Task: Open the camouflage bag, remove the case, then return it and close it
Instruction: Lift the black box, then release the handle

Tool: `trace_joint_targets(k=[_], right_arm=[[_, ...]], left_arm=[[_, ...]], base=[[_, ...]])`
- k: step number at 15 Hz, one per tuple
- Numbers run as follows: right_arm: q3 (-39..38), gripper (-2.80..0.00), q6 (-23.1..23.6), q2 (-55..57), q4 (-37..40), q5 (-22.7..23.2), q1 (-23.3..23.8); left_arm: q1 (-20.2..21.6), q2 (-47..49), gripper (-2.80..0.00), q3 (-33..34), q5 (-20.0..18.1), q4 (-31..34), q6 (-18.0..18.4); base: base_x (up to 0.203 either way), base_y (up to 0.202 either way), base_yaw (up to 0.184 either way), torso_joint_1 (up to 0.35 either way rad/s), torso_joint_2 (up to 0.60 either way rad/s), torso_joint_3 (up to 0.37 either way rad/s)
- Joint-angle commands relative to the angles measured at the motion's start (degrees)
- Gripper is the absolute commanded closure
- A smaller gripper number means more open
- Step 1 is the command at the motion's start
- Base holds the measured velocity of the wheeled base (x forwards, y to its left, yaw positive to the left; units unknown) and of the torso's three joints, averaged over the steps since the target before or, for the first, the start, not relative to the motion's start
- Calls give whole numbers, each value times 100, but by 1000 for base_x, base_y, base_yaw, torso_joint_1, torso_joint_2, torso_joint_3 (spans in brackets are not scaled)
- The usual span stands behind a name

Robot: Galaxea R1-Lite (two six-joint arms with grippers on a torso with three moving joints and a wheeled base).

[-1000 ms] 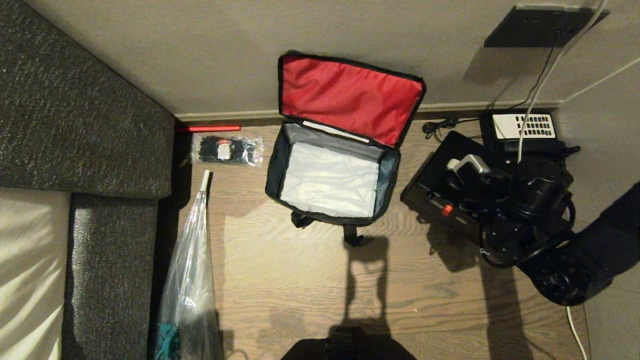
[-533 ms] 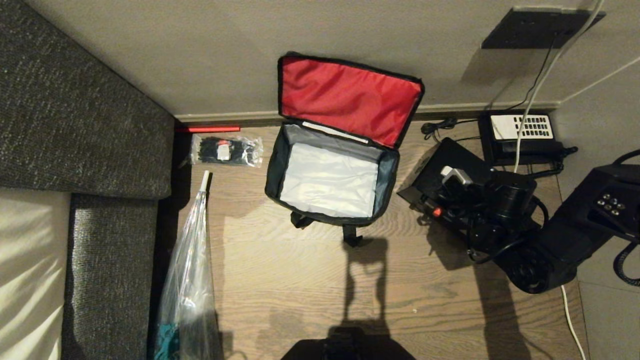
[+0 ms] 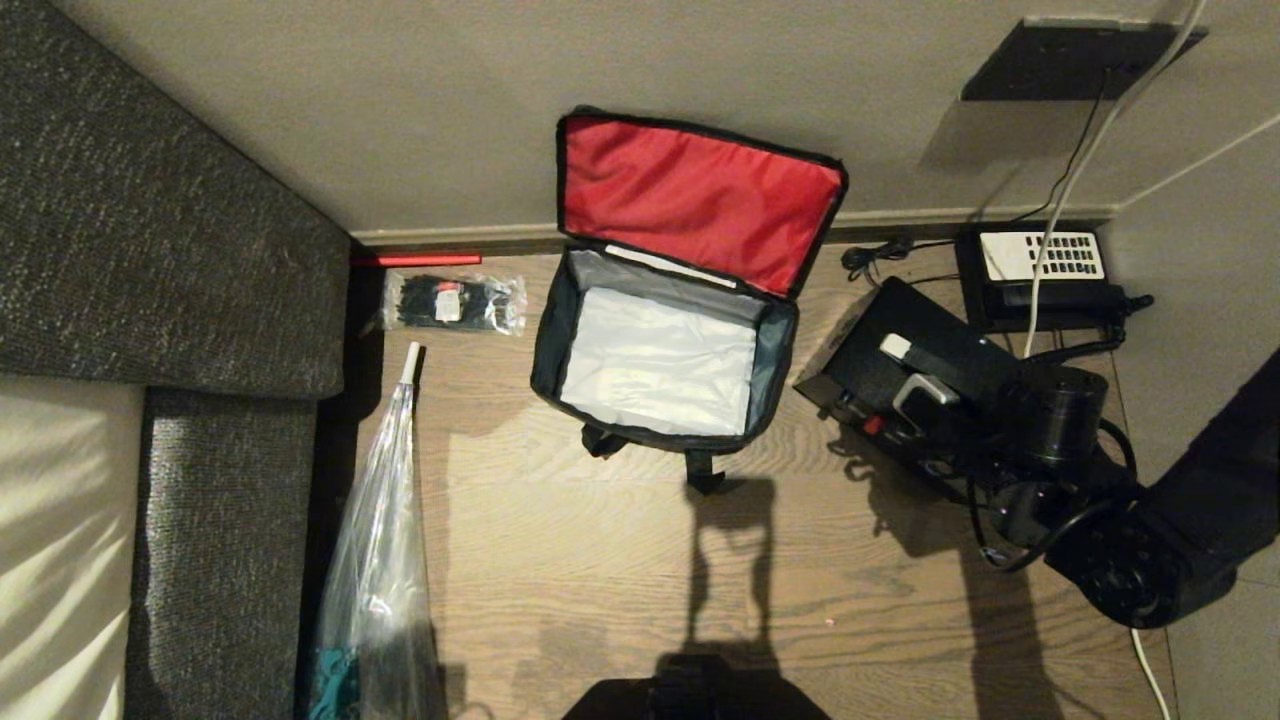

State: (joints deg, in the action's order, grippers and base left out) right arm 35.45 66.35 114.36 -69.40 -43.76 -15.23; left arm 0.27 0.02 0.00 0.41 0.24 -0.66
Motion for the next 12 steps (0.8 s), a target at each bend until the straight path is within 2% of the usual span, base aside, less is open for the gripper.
trace_joint_targets(k=[1,3,4,7,9,10,12], right_arm=[[-366,-280,34,-947,422,129,-10],[-593,-280,-2,-1810,1061,194,-12],[-714,0,-35,-2336,1430,214,-11],[-1118,0,-221,-3931,2578,231,-8],[-1315,0,-519,-4801,3360,235,-7],[-1388,0,-897,-5317,3906,238,-7],[-1458,0,-2582,-6118,5373,240,-11]], left_arm=[[0,-11,0,18,2,2,-4],[0,-11,0,18,2,2,-4],[0,-11,0,18,2,2,-4],[0,-11,0,18,2,2,-4],[1,-11,0,18,2,2,-4],[0,-11,0,18,2,2,-4],[0,-11,0,18,2,2,-4]], base=[[0,0,0,0,0,0],[0,0,0,0,0,0],[0,0,0,0,0,0],[0,0,0,0,0,0],[0,0,0,0,0,0],[0,0,0,0,0,0],[0,0,0,0,0,0]])
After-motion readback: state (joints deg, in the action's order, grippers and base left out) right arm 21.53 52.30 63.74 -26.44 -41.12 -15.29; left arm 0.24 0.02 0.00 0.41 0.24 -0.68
